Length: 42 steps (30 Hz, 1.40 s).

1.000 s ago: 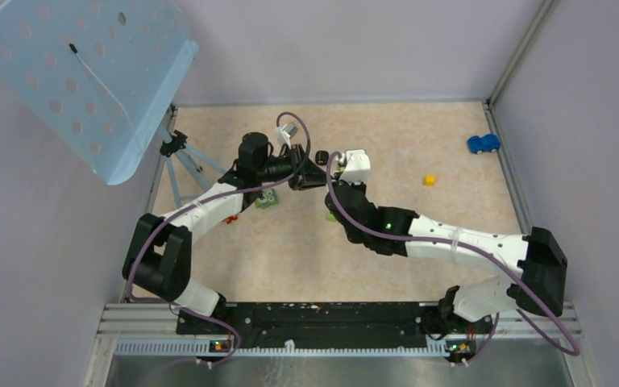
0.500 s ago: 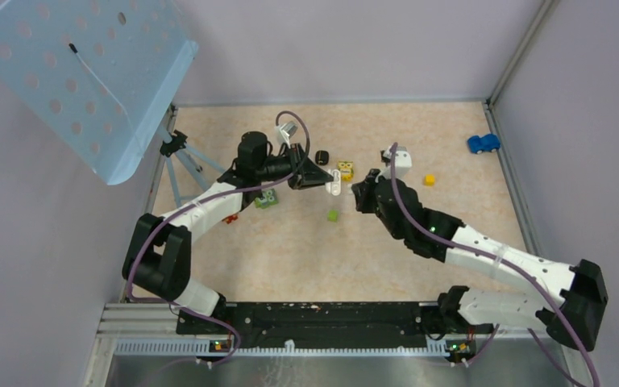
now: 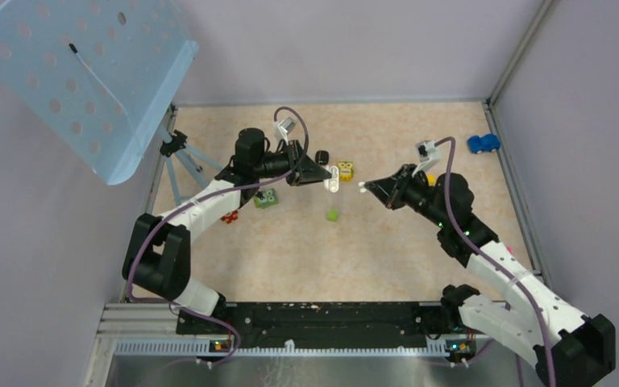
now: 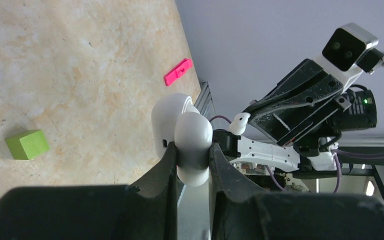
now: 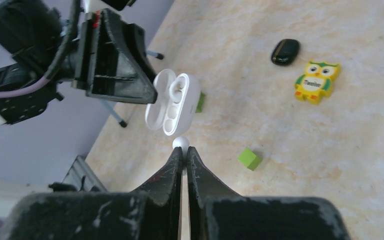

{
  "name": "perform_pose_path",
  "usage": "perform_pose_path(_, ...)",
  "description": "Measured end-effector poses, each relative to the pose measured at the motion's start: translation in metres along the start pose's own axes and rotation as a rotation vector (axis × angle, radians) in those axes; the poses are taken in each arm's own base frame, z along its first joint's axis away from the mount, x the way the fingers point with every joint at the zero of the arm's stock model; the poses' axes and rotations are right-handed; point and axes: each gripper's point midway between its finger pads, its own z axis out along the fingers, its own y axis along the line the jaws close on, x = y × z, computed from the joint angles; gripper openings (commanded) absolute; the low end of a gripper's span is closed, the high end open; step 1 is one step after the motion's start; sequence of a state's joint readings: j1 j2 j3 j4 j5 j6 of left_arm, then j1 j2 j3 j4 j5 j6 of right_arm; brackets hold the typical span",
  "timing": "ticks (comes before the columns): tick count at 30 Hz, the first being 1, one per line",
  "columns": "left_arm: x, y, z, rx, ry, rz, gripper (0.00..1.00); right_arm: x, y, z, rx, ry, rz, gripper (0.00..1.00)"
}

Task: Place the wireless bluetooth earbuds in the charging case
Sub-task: Place the left earbud at the center of the board.

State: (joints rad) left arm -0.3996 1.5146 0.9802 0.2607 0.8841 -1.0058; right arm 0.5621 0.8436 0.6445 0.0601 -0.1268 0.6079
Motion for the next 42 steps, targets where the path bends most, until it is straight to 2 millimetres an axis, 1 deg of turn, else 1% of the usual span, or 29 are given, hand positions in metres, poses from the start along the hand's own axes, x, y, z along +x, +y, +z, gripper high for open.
perform_pose_path(2, 0.001, -0.001, -0.001, 0.007, 0.010, 0.012, 0.00, -0.002, 0.003, -0.001, -0.079, 0.023, 0.007, 0.00)
perform_pose_path(5, -0.001, -0.004, 0.000, 0.017, 0.033, 0.034, 0.00, 0.001, 0.012, -0.002, -0.218, 0.087, 0.013, 0.00)
perform_pose_path(10, -0.005, -0.007, 0.002, 0.008, 0.081, 0.072, 0.00, 0.024, 0.024, -0.006, -0.385, 0.235, 0.000, 0.00)
perform_pose_path(13, -0.004, -0.006, 0.003, -0.004, 0.123, 0.070, 0.00, 0.027, 0.031, -0.009, -0.445, 0.279, -0.046, 0.00)
perform_pose_path(16, -0.002, -0.001, 0.005, -0.014, 0.169, 0.059, 0.00, 0.022, 0.036, -0.011, -0.472, 0.275, -0.102, 0.00)
perform_pose_path(19, 0.006, 0.009, 0.004, -0.041, 0.210, 0.041, 0.00, 0.018, 0.036, -0.010, -0.483, 0.255, -0.165, 0.00)
perform_pose_path(21, 0.011, 0.013, 0.002, -0.051, 0.232, 0.041, 0.00, 0.016, 0.033, -0.009, -0.468, 0.234, -0.206, 0.00)
perform_pose_path(24, 0.014, 0.016, 0.001, -0.060, 0.264, 0.051, 0.00, 0.007, 0.023, -0.007, -0.406, 0.173, -0.292, 0.00)
perform_pose_path(27, 0.016, 0.020, 0.000, -0.069, 0.290, 0.067, 0.00, -0.009, 0.004, -0.004, -0.274, 0.088, -0.372, 0.00)
perform_pose_path(28, 0.018, 0.022, 0.000, -0.075, 0.298, 0.069, 0.00, -0.016, -0.008, -0.003, -0.192, 0.055, -0.390, 0.00)
perform_pose_path(30, 0.021, 0.029, -0.001, -0.097, 0.309, 0.064, 0.00, -0.023, -0.029, 0.000, -0.064, 0.029, -0.381, 0.00)
perform_pose_path(32, 0.024, 0.033, -0.002, -0.114, 0.317, 0.058, 0.00, -0.020, -0.063, 0.004, 0.113, 0.052, -0.313, 0.00)
perform_pose_path(33, 0.025, 0.034, -0.003, -0.118, 0.319, 0.054, 0.00, -0.014, -0.082, 0.007, 0.214, 0.092, -0.262, 0.00)
perform_pose_path(35, 0.026, 0.037, -0.003, -0.122, 0.319, 0.053, 0.00, -0.002, -0.109, 0.013, 0.350, 0.159, -0.183, 0.00)
perform_pose_path(37, 0.028, 0.041, -0.003, -0.130, 0.320, 0.046, 0.00, 0.020, -0.136, 0.018, 0.477, 0.243, -0.094, 0.00)
perform_pose_path(38, 0.030, 0.044, -0.003, -0.137, 0.320, 0.042, 0.00, 0.032, -0.147, 0.017, 0.525, 0.278, -0.056, 0.00)
perform_pose_path(40, 0.033, 0.052, -0.004, -0.156, 0.318, 0.034, 0.00, 0.057, -0.163, 0.010, 0.616, 0.355, 0.026, 0.00)
perform_pose_path(42, 0.036, 0.059, -0.004, -0.175, 0.316, 0.030, 0.00, 0.071, -0.171, 0.004, 0.679, 0.386, 0.099, 0.00)
